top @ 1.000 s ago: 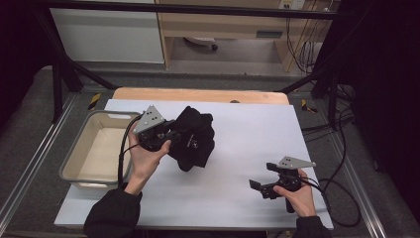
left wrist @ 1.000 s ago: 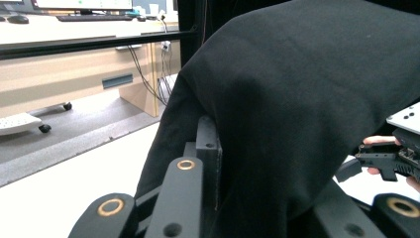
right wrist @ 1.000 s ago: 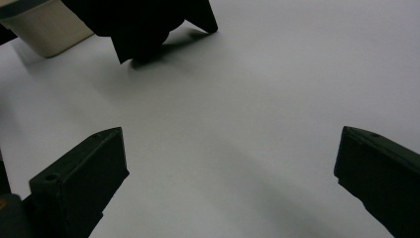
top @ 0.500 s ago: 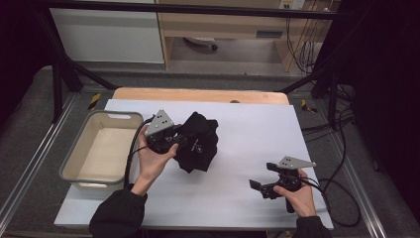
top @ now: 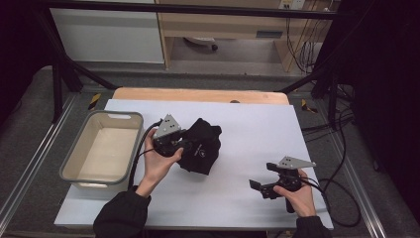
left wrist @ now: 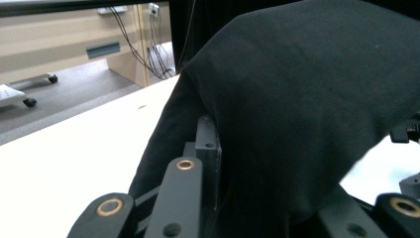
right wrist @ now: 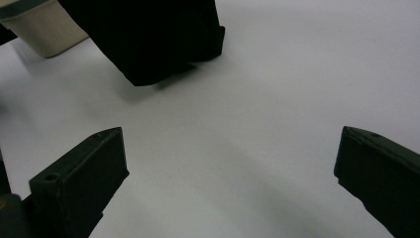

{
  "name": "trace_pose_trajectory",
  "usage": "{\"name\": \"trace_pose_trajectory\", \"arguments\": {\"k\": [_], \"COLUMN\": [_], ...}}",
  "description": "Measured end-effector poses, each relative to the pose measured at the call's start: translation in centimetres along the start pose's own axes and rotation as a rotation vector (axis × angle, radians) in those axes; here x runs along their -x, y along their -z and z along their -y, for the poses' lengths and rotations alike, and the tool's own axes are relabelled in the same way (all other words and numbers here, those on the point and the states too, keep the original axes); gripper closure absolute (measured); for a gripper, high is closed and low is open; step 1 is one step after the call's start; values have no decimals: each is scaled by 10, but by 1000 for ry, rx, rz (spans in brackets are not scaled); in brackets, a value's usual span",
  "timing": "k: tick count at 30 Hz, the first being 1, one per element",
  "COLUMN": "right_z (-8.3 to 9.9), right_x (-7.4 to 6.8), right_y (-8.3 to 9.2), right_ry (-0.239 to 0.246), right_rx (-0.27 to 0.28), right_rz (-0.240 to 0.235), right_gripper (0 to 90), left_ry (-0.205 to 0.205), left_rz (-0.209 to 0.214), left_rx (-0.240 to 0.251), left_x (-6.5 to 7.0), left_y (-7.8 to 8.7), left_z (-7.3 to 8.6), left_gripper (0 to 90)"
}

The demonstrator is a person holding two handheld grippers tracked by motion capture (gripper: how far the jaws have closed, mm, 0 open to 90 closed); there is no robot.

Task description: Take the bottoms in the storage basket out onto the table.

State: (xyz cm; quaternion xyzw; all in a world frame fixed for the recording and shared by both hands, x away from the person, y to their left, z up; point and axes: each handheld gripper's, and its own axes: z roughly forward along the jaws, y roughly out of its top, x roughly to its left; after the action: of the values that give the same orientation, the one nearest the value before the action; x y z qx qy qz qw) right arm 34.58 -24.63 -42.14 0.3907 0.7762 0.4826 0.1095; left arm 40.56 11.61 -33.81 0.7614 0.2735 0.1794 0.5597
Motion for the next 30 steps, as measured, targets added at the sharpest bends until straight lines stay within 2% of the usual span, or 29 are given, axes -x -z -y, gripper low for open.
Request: {"name": "trace_pose_trajectory", "arguments": {"k": [18, 30], "right_z": [0, 0], "right_x": [0, 0], "right_y": [1, 1], "right_ry": [0, 1], "right_rx": [1, 2], "right_rz": [-2, -2], "right_gripper": [6, 6], "left_ry": [-7, -1], "left_rz": [17, 22], "left_rx": [-88, -128], "left_x": [6, 8], "left_y": [-18, -26], "left_z": [18, 30], "left_gripper": [742, 730]}}
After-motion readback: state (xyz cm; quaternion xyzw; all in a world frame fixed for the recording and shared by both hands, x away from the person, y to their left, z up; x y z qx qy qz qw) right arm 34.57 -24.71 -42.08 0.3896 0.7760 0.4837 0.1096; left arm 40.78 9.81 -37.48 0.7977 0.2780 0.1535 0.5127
